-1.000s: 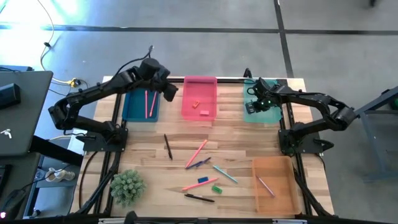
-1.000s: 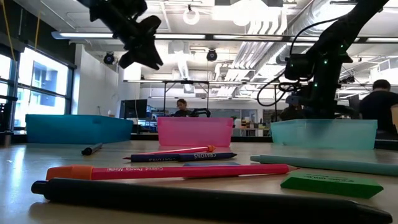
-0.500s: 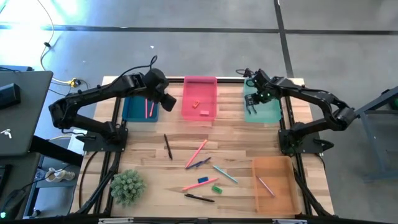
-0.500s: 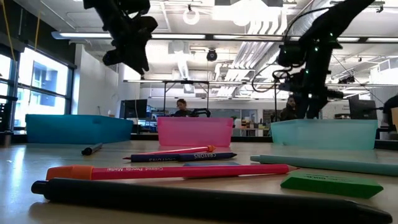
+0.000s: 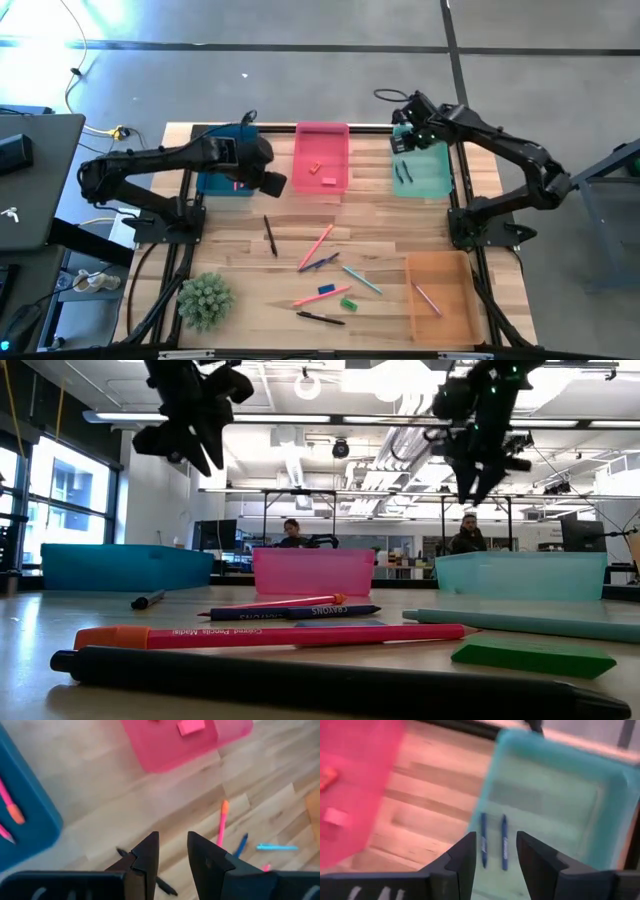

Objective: Sort crayons/erasers/pens/pencils in bins
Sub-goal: Put the black pen into the orange bin

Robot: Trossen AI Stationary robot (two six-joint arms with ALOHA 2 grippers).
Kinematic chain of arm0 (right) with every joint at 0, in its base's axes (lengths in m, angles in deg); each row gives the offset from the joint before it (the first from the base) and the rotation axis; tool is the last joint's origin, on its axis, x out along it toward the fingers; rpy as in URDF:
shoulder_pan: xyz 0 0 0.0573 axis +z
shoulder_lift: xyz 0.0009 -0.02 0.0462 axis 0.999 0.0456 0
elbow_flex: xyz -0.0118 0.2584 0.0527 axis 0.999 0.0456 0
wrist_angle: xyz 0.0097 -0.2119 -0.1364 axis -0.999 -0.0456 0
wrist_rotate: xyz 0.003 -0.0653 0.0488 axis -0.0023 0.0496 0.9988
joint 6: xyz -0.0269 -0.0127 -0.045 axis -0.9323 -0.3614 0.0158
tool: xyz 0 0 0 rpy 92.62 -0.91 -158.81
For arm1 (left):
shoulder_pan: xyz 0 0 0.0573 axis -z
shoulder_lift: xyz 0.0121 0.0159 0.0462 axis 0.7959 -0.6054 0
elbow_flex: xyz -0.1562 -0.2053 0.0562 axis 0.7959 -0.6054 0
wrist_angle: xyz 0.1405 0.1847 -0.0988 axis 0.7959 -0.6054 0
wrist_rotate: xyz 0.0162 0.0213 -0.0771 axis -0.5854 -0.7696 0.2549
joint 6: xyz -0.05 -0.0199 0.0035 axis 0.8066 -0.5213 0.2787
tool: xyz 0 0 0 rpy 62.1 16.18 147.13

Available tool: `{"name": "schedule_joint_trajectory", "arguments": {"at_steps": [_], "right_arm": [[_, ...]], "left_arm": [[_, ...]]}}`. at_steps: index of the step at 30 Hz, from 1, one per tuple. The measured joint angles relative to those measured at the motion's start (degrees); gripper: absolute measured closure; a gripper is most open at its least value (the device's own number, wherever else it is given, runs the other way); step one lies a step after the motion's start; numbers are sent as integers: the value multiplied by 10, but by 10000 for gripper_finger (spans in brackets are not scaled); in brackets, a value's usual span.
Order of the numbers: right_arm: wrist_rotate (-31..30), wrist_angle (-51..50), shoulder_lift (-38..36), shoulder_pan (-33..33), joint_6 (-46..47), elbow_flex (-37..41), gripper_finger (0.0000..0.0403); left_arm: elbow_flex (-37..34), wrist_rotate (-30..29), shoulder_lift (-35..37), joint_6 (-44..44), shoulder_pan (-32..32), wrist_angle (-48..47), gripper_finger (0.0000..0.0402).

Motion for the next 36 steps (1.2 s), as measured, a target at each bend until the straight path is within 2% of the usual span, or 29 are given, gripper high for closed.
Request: {"name": "schedule_joint_trajectory", "arguments": {"at_steps": [5, 10, 17, 24, 29, 36], "right_arm": [[-19, 6, 0, 43, -19, -29, 269], [-27, 7, 0, 68, -66, -30, 269], [-30, 12, 0, 76, -160, -30, 269], [-30, 19, 0, 76, -197, -30, 269], [-30, 22, 0, 76, -210, -30, 269], [-25, 38, 0, 76, -225, -30, 269]], "left_arm": [[0, -11, 0, 54, 48, -15, 312], [-15, -61, 0, 147, 96, -23, 312], [-75, -81, -5, 296, 154, -14, 312], [-105, -104, -5, 418, 201, -1, 312], [-113, -133, -10, 476, 237, 32, 312], [-113, -146, -73, 525, 273, 45, 312]]}}
